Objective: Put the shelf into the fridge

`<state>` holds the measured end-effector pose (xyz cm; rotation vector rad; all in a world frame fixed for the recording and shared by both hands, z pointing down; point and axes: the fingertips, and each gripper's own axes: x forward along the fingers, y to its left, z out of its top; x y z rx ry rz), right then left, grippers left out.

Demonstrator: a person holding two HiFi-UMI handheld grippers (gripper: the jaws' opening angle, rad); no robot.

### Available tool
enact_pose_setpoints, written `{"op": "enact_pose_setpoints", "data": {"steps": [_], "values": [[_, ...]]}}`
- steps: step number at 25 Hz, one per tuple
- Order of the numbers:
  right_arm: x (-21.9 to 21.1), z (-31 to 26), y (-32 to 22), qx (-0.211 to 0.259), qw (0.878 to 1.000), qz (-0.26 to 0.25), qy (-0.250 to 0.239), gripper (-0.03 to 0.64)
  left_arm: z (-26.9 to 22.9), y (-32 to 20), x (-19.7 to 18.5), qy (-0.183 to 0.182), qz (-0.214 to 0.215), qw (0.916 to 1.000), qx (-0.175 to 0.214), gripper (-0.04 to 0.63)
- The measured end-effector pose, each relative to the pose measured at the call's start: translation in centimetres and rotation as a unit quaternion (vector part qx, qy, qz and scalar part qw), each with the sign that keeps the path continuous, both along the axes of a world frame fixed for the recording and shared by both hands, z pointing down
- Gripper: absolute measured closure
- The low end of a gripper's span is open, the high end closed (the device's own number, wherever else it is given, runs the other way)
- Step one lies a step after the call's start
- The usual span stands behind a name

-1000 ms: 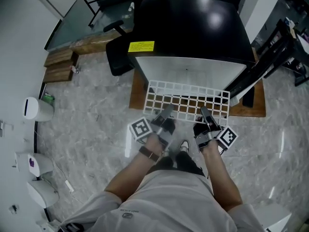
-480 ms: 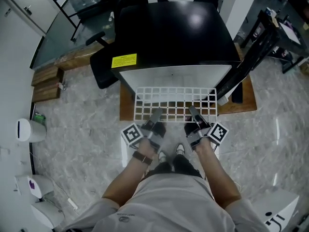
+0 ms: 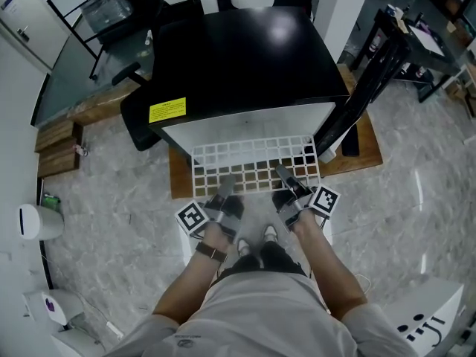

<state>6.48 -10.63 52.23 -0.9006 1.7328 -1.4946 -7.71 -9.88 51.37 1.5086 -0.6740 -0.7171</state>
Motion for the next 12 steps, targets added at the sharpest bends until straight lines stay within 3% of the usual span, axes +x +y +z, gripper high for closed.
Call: {"op": "enact_pose_setpoints", "data": {"steps": [12], "values": [[-0.06, 0.24, -0.18, -0.026, 0.999, -0.016, -0.028, 0.571, -0.04, 0.19, -0.08, -0.003, -0.018, 0.9998, -0.005, 0.568]]}}
